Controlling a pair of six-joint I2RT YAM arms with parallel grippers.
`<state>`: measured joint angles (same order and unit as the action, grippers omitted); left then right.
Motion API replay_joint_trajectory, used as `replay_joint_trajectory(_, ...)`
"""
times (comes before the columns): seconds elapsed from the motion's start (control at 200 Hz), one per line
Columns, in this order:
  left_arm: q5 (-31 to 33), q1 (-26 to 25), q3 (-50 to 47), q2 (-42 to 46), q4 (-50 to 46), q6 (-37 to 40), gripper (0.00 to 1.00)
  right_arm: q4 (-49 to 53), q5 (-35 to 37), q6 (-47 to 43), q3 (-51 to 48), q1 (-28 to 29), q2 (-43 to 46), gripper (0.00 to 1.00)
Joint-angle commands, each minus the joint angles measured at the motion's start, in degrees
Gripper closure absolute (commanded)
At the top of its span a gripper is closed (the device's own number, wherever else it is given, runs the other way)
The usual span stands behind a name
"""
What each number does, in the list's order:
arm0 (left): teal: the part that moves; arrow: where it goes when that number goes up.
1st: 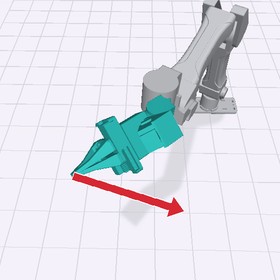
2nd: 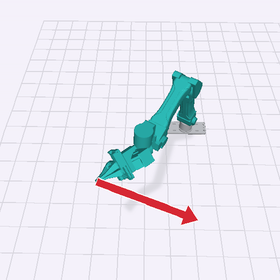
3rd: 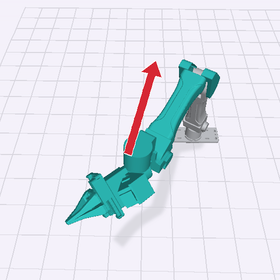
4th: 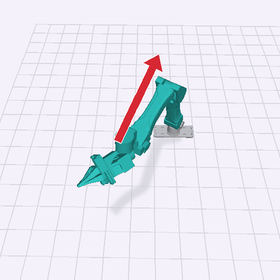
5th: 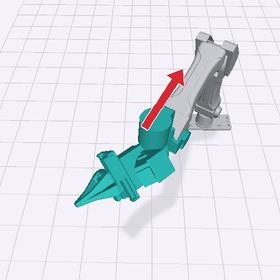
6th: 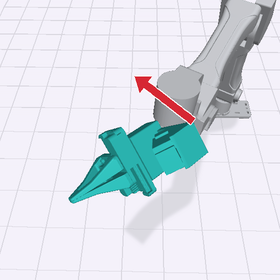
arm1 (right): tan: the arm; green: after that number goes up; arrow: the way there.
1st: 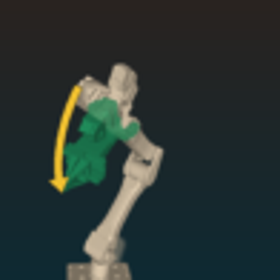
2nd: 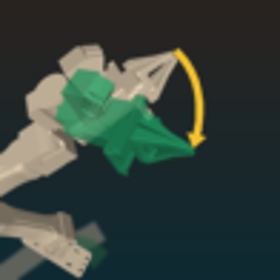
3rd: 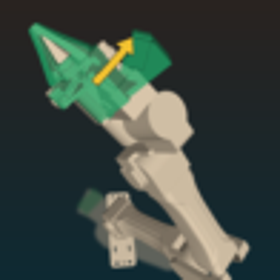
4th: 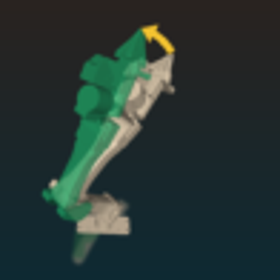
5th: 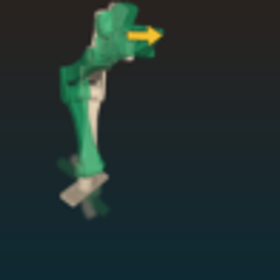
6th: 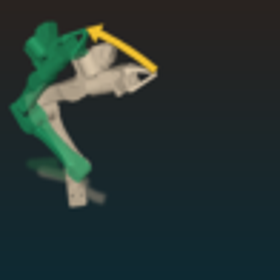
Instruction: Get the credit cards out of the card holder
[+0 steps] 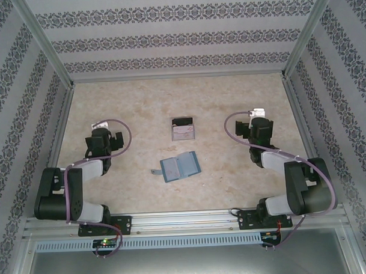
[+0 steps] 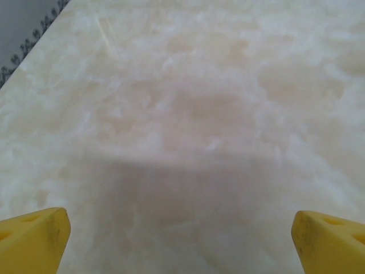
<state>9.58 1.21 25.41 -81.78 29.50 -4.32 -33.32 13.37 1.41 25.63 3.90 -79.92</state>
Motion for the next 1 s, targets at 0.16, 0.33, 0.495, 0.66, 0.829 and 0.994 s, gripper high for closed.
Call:
replay_joint_trajectory(0.16, -11.47, 1.51, -0.03, -4.70, 13.96, 1.34, 0.00, -19.07, -5.73, 1.17, -4.07, -1.97, -6.68, 0.02)
replay_joint_trajectory(0.33, -13.89, 1.35, -4.64, -9.46, 27.58, 2.41, 0.00, -17.97, -6.07, 0.88, -3.84, -2.10, -6.31, 0.02)
replay_joint_trajectory(0.495, -9.92, 0.53, -4.11, -8.82, 25.38, 2.26, 0.00, -18.18, -6.00, 0.86, -3.92, -1.97, -6.43, 0.02)
replay_joint_trajectory(0.66, -6.78, -0.72, -3.76, -9.05, 25.06, 2.80, 0.00, -18.10, -6.02, 0.90, -3.83, -2.05, -6.55, 0.02)
replay_joint_trajectory(0.829, -5.50, -1.21, -3.53, -9.10, 24.66, 3.09, 0.00, -18.17, -6.06, 0.82, -3.90, -2.06, -6.50, 0.02)
replay_joint_trajectory(0.994, -5.45, -1.21, -4.16, -9.01, 25.90, 3.09, 0.00, -18.27, -6.07, 0.84, -4.01, -1.97, -6.43, 0.02)
